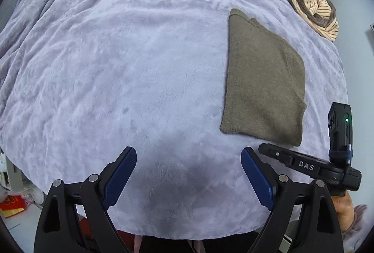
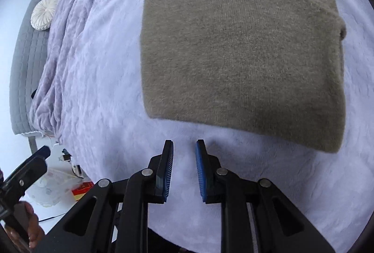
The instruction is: Fold small clothes
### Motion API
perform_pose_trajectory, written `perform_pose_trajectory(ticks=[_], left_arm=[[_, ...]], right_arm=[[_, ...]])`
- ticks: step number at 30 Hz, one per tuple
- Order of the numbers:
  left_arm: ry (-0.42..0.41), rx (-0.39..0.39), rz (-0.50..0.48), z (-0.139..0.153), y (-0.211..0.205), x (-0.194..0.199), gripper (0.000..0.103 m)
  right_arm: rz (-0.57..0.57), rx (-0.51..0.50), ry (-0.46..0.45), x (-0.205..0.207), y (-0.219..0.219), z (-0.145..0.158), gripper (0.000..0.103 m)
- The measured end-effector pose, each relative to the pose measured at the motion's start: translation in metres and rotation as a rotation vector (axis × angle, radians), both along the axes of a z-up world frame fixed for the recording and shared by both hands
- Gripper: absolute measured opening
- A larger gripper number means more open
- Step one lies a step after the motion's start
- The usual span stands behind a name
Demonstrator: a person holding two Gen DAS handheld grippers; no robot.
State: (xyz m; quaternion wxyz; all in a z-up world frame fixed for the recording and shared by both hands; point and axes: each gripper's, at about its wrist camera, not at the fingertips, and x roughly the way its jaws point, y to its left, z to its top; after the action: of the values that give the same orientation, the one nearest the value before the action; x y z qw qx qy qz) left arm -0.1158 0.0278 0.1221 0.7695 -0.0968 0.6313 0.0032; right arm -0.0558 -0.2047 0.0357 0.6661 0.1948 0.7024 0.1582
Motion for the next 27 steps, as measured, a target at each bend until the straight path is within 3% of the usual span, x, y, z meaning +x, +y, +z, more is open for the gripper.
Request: perform_pose_trajectory(ticks=[4,11,16,20,24,27], left_arm=[[-0.060,-0.018,0.003,0.019,0.001,0.012,0.091],[-0.083,-0.048,-0.017,0.037,-0.016,0.028,0.091],[-0.130,-0.060,-0.060,0.062,-0.028,0.043,0.091],[-0.186,-0.020,-0.096,0.088,-0.039,0.067,0.091],[-0.221,-0.013,-0.113,0.095,-0.049,0.086,0.092],[-0.204,0.002,-0.129,0.079,-0.060,0.101,0.091]], right_arm=[[-0.053,0.072,-0.036,0.006,-0.005,0.039,0.021],[-0.146,0.155,-0.154,0.026,-0.027,0.110,0.022],[-0.151,0.149,-0.227,0.040,-0.038,0.160,0.022],[-0.125,0.108,-0.352,0.063,-0.052,0.220,0.022],[-0.121,0.049,-0.449,0.085,-0.074,0.260,0.042],[-0.093,-0.037,-0.454,0.101,-0.090,0.262,0.048]])
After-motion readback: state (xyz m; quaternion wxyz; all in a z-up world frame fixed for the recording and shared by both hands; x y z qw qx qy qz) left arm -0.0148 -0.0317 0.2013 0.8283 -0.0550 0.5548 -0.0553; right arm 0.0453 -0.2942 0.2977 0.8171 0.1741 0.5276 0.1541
